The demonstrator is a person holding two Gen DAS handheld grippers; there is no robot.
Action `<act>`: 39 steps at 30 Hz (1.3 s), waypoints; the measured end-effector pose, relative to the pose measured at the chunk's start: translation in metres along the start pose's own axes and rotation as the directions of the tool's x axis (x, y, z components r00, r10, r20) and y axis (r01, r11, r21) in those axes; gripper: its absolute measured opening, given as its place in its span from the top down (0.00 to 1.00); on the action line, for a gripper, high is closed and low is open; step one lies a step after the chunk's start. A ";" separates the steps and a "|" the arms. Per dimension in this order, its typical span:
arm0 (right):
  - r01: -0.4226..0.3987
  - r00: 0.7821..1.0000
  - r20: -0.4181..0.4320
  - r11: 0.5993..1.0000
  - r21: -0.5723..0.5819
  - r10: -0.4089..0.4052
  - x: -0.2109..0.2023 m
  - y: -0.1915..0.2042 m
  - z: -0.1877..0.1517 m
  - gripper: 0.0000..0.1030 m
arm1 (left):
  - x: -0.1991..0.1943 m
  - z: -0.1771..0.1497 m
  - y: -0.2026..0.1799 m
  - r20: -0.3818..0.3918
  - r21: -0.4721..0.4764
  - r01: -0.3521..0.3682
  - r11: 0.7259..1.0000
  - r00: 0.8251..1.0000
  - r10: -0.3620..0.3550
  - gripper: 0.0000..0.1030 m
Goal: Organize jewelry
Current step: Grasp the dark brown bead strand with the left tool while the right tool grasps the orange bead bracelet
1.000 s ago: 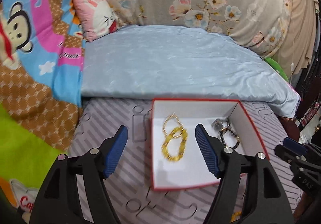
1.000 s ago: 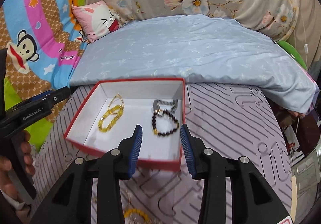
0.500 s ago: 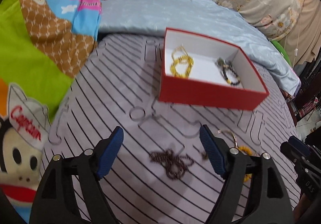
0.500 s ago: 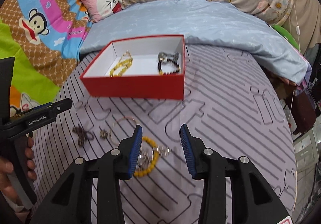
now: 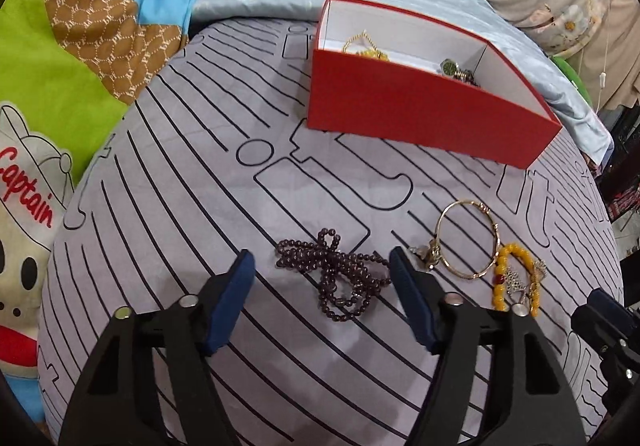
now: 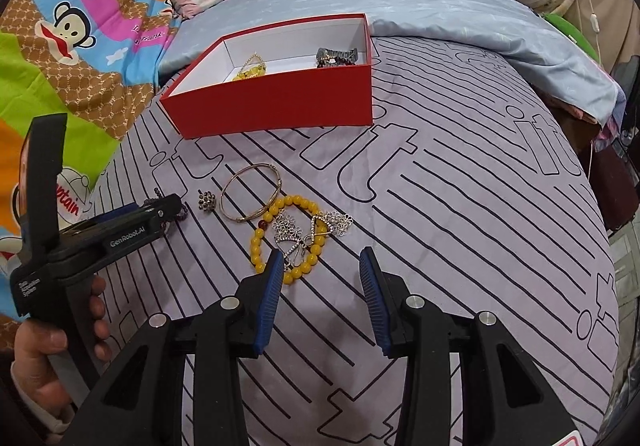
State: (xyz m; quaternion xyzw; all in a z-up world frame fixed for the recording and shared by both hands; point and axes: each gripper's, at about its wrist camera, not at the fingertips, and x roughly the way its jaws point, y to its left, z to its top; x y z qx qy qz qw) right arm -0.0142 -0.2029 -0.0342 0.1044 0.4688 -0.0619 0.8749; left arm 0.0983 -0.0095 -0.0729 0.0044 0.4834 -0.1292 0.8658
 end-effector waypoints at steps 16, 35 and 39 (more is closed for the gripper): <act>-0.031 0.999 -0.033 1.000 0.007 0.031 0.011 0.001 -0.003 0.67 | -0.012 -0.001 0.012 -0.012 0.008 0.064 0.998 0.998 -0.064 0.92; -0.057 0.995 -0.082 0.997 0.056 0.062 0.046 -0.005 0.001 0.91 | -0.028 -0.009 0.003 -0.021 0.041 0.099 0.994 0.995 -0.098 0.92; -0.075 0.993 -0.082 0.995 0.064 0.080 0.043 -0.007 0.002 0.94 | -0.028 -0.008 0.003 -0.019 0.042 0.101 0.994 0.995 -0.100 0.92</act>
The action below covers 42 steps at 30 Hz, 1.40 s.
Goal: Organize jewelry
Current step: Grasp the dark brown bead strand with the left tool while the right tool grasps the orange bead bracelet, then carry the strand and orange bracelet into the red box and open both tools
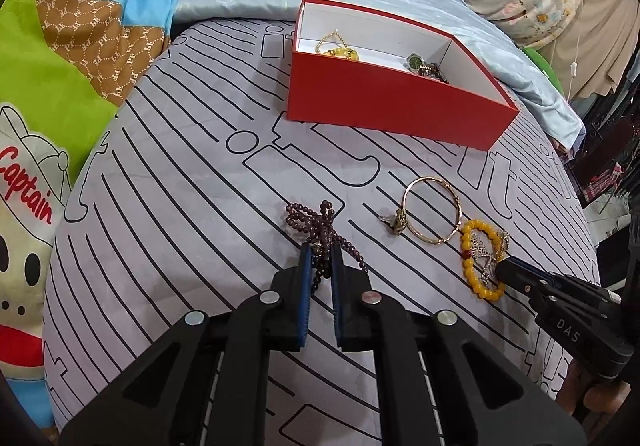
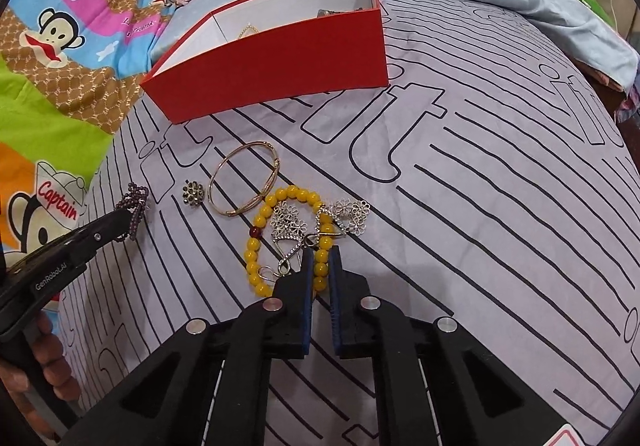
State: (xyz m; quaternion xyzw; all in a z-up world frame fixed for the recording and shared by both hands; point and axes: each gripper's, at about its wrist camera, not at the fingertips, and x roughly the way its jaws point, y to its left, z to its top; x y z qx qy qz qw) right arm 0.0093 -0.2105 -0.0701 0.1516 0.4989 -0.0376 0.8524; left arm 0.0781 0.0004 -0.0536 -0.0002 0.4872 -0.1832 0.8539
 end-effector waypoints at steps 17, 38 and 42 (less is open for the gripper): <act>-0.064 0.988 0.138 0.997 -0.047 0.070 -0.071 0.019 0.008 0.94 | -0.023 0.004 -0.003 0.049 0.008 0.021 1.000 0.999 -0.022 0.92; -0.043 0.975 0.211 0.994 -0.105 0.064 -0.111 0.034 0.020 0.94 | -0.058 0.018 -0.015 0.108 0.044 0.073 0.996 0.991 -0.077 0.92; -0.046 0.971 0.227 0.993 -0.109 0.070 -0.113 0.035 0.028 0.94 | -0.062 0.027 -0.017 0.121 0.046 0.078 0.996 0.989 -0.083 0.92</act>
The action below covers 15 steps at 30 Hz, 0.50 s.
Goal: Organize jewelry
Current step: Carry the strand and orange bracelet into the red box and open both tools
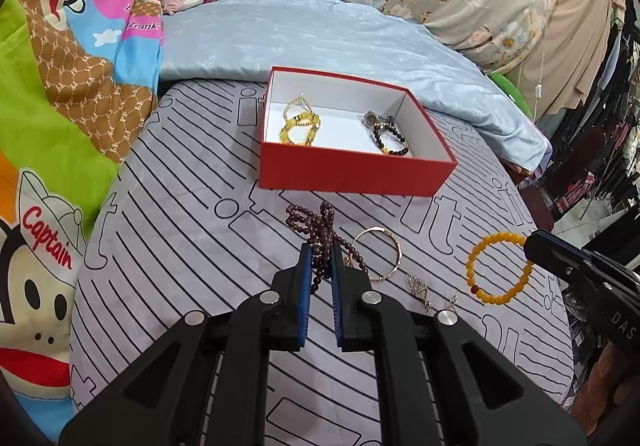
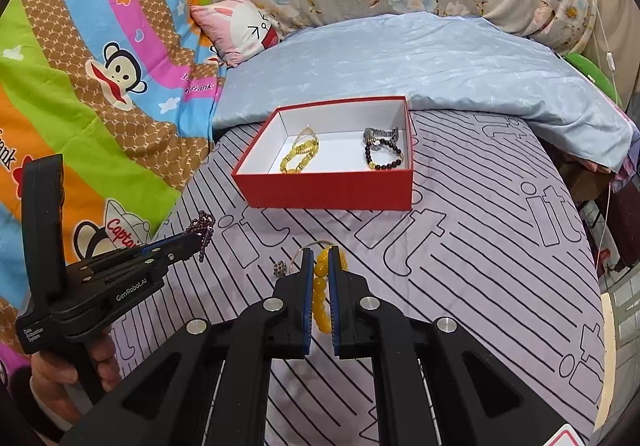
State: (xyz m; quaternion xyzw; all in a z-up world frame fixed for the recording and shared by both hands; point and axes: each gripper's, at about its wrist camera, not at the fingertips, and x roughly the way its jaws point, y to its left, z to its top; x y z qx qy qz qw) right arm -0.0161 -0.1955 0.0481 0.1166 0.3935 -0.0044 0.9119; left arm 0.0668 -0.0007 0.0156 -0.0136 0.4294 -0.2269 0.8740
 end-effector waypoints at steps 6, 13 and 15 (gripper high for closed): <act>-0.008 0.999 0.033 1.000 -0.011 0.009 0.004 0.001 0.020 0.94 | -0.002 0.019 -0.006 0.033 0.004 0.018 1.000 0.999 -0.018 0.92; -0.002 0.996 0.088 1.000 -0.029 0.005 0.017 -0.001 0.057 0.94 | 0.003 0.052 -0.014 0.088 0.018 0.025 1.000 0.996 -0.027 0.92; 0.001 0.995 0.102 1.000 -0.030 0.002 0.023 -0.003 0.070 0.94 | 0.008 0.062 -0.018 0.102 0.021 0.023 1.000 0.995 -0.025 0.92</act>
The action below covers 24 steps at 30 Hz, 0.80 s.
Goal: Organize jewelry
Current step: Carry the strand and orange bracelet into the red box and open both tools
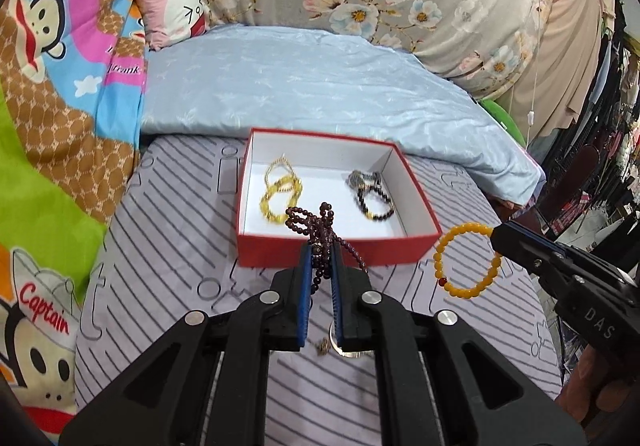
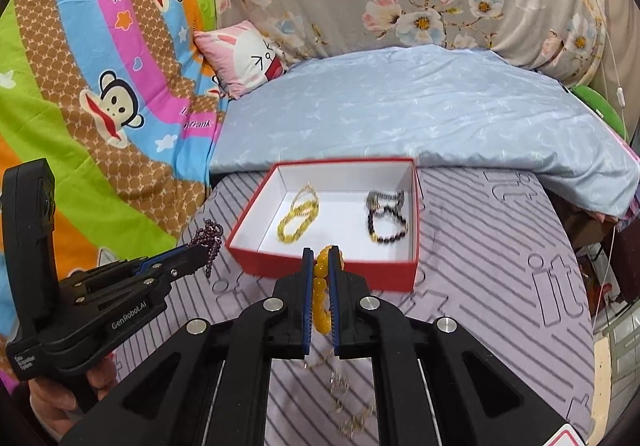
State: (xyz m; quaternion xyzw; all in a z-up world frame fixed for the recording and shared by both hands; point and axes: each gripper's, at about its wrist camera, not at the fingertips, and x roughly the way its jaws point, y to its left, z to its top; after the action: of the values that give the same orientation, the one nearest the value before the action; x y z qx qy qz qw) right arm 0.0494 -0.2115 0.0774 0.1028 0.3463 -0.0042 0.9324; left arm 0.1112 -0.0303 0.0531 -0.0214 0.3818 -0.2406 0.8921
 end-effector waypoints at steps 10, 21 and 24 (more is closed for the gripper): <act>0.008 1.000 0.017 1.000 -0.023 -0.008 0.054 -0.004 0.049 0.94 | 0.048 0.046 -0.005 0.028 0.030 -0.005 1.000 1.000 0.004 0.92; -0.024 0.997 -0.078 1.000 0.002 0.024 0.120 -0.009 0.042 0.94 | 0.106 0.047 0.004 -0.045 0.033 -0.020 0.999 0.999 0.021 0.92; -0.017 0.994 -0.105 1.000 0.007 0.017 0.133 -0.014 0.037 0.94 | 0.117 0.044 0.008 -0.064 0.027 -0.025 0.999 0.998 0.027 0.92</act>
State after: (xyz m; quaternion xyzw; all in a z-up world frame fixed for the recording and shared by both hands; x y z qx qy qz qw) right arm 0.1735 -0.2237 0.0160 0.1090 0.3938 0.0080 0.9127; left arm 0.2142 -0.0818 0.0038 0.0031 0.4074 -0.2345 0.8826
